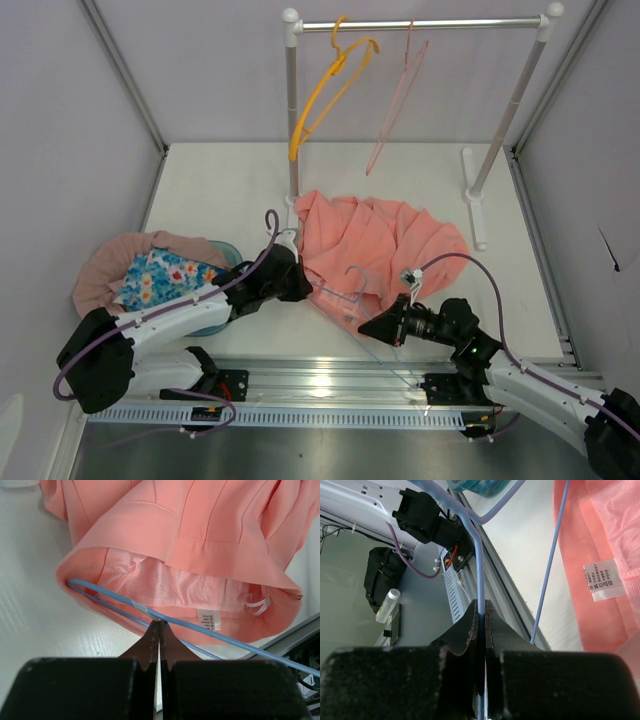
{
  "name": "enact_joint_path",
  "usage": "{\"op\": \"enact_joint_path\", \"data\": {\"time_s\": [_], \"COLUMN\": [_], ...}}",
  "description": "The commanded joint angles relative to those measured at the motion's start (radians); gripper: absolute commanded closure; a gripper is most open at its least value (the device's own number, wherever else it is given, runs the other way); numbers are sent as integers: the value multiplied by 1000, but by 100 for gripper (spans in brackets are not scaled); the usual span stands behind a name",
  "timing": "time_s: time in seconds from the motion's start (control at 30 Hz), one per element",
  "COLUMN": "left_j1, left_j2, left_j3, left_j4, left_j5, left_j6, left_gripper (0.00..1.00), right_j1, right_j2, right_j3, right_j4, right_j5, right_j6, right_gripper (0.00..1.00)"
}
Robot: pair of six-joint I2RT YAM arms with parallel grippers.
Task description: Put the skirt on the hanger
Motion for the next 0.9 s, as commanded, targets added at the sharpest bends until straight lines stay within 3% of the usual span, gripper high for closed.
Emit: {"op": "enact_joint_path", "data": {"time_s": [0.0, 0.47, 0.87], "left_j1": [-33, -118, -291], "left_j2": [7, 60, 168], "left_j3": [37, 36, 92], "left_j4": [60, 152, 243], "left_j5": [35, 49, 48], "left_j6": [6, 8, -20], "left_gripper": [100, 100, 100], "right_j1": [4, 4, 4], "right_j2": [50, 97, 106], "right_j3": [-20, 0, 7], "right_j4": [178, 142, 105], "right_j5": [4, 60, 89], "right_j6": [-23, -52, -66], "right_gripper": [100, 100, 100]}}
